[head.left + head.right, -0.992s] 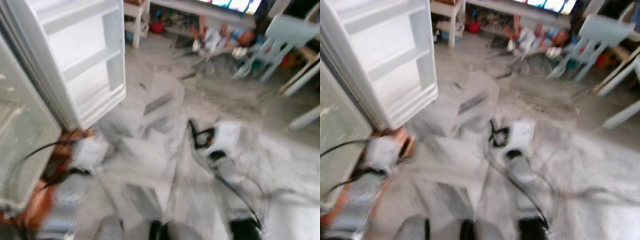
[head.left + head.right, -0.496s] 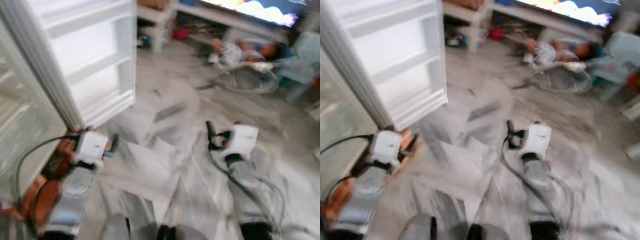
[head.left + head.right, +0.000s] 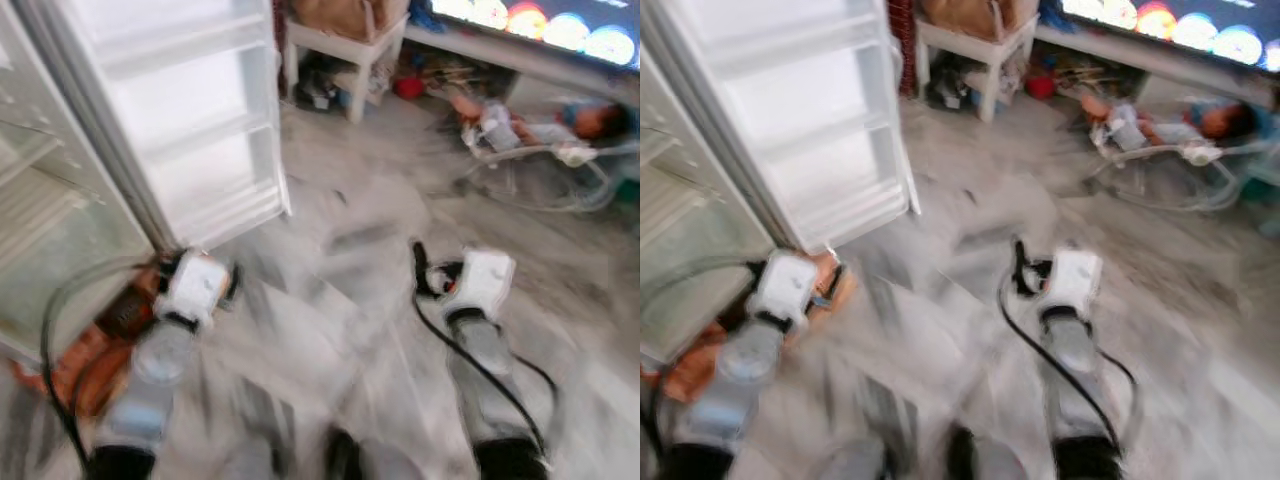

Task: Restocking fridge

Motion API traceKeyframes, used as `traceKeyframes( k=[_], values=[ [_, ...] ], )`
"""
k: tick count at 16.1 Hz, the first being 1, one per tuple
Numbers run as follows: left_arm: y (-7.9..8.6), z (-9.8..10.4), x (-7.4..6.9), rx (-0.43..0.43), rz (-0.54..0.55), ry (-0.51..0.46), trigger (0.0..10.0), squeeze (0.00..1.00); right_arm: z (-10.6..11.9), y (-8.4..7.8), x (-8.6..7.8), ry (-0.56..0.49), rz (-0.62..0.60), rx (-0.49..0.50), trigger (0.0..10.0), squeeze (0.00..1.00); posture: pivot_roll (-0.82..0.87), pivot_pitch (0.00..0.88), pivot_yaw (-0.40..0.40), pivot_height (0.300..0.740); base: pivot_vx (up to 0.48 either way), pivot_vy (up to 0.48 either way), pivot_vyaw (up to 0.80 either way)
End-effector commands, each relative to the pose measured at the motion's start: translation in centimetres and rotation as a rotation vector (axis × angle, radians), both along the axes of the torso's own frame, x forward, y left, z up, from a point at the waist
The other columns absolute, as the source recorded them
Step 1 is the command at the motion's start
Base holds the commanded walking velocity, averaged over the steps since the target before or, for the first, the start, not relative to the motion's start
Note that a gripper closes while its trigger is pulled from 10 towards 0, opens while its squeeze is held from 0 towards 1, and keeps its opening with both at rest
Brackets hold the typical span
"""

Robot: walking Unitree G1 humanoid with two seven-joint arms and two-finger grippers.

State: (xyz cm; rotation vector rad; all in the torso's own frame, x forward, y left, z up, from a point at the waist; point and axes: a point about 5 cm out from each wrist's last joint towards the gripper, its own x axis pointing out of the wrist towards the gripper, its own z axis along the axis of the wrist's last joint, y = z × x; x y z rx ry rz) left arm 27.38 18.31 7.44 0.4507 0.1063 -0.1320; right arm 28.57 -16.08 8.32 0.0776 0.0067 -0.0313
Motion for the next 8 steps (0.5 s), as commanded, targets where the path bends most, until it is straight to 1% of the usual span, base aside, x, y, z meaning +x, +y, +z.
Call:
traceKeyframes(
  k=[1, 2, 3, 5, 7, 8],
  values=[
    [1.2, 0.5, 0.1, 0.021, 0.021, 0.005, 10.0, 0.0, 0.6, 1.0, 0.2, -0.029, 0.024, 0.001, 10.0, 0.0, 0.19, 0.119, 0.031, 0.74, 0.0, 0.0, 0.0],
    [1.4, 0.5, 0.0, 0.027, 0.025, 0.003, 10.0, 0.0, 0.6, 1.1, 0.0, -0.037, 0.026, -0.008, 10.0, 0.0, 0.19, 0.119, 0.031, 0.74, 0.0, 0.0, 0.0],
    [1.1, 0.6, 0.0, 0.036, 0.022, -0.002, 10.0, 0.0, 0.4, 1.0, 0.0, -0.038, 0.031, -0.024, 10.0, 0.0, 0.17, 0.12, 0.026, 0.74, 0.0, 0.0, 0.0],
    [0.1, 0.3, -0.1, 0.061, -0.006, -0.022, 10.0, 0.0, 0.0, 0.5, 0.0, -0.029, 0.03, -0.056, 10.0, 0.0, 0.15, 0.119, -0.005, 0.74, 0.0, 0.0, 0.0],
    [-0.2, 0.2, 0.3, 0.066, 0.002, -0.032, 10.0, 0.0, 0.1, 0.3, 0.2, -0.036, 0.036, -0.085, 10.0, 0.0, 0.14, 0.116, -0.019, 0.74, 0.0, 0.0, 0.0],
    [-0.2, 0.5, 0.7, 0.068, 0.004, -0.044, 10.0, 0.0, 0.2, 0.2, 0.4, -0.041, 0.038, -0.093, 10.0, 0.0, 0.15, 0.114, -0.029, 0.74, 0.0, 0.0, 0.0]
  ],
)
